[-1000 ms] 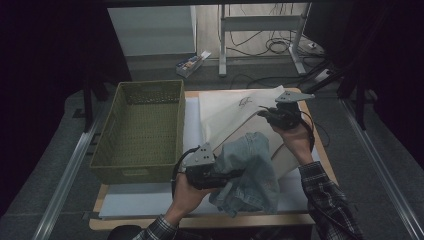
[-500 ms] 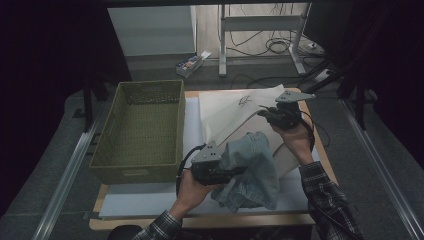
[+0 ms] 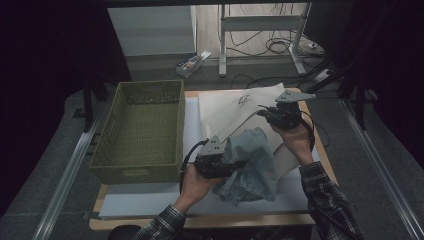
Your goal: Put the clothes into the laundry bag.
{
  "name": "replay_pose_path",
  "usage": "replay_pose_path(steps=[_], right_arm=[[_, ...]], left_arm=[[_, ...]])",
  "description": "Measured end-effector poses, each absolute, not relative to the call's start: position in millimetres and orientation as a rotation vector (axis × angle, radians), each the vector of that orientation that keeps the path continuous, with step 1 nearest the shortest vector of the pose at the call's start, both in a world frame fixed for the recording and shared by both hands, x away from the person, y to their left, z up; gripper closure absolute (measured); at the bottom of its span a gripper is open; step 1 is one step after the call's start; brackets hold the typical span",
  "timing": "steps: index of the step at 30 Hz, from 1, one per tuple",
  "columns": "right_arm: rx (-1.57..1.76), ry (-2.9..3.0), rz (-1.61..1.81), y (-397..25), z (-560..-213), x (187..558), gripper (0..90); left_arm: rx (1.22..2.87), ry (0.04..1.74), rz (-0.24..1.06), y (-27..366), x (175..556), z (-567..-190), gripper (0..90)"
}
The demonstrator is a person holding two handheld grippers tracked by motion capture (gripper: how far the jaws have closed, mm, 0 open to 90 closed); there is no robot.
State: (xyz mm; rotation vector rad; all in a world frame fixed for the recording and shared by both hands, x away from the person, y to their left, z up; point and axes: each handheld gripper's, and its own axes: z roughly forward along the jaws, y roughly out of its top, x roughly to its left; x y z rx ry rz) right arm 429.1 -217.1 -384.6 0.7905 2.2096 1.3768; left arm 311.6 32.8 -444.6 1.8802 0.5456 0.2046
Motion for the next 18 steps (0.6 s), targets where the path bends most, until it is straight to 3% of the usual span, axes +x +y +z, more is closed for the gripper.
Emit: replay_pose_path(steps=[18], right_arm=[[0.783, 2.210, 1.382, -216, -384, 428, 85.0]], left_arm=[[1.876, 0.609, 0.220, 33, 329, -444, 58.8]])
